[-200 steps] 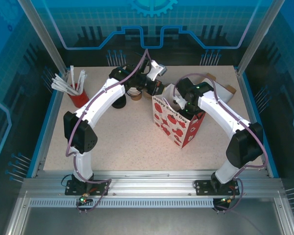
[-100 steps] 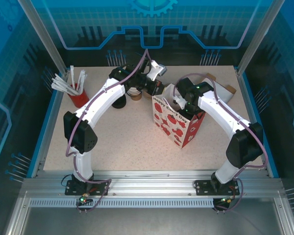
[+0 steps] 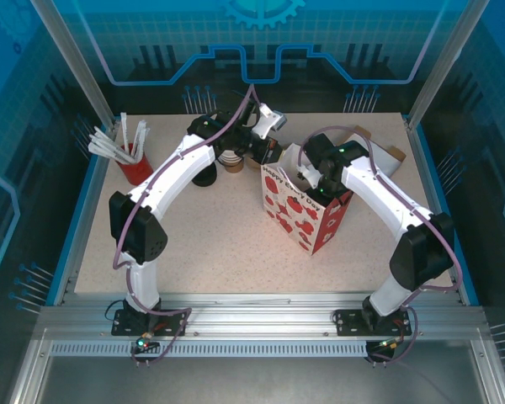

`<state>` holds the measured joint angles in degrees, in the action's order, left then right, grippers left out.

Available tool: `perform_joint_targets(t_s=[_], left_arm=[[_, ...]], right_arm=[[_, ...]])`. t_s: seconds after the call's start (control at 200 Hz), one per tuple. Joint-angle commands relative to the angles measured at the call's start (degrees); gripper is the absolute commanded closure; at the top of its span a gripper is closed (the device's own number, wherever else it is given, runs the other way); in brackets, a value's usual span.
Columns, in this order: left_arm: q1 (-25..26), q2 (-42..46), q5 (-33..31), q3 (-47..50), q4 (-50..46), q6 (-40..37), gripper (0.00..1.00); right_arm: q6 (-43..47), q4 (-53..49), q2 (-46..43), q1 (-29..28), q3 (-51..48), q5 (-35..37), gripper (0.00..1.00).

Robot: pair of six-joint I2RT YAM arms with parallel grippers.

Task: Pack the takeout coffee

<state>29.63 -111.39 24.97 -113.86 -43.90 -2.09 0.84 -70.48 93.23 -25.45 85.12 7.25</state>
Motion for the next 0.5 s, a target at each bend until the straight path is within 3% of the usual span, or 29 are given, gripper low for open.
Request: perform_joint_targets(t_s=[0.0,0.495], left_arm=[[0.23,-0.4,0.78,-1.32,-2.86,-1.34,1.0],[0.22,-0.49,0.68,-1.27,-2.91,-1.43,1.0]], right_arm=[[-0.93,-3.36,-2.13,0.25,1.84,-0.13,0.71],[-1.49,-3.61,-3.89,-0.55,2.88,-1.54,0.71]])
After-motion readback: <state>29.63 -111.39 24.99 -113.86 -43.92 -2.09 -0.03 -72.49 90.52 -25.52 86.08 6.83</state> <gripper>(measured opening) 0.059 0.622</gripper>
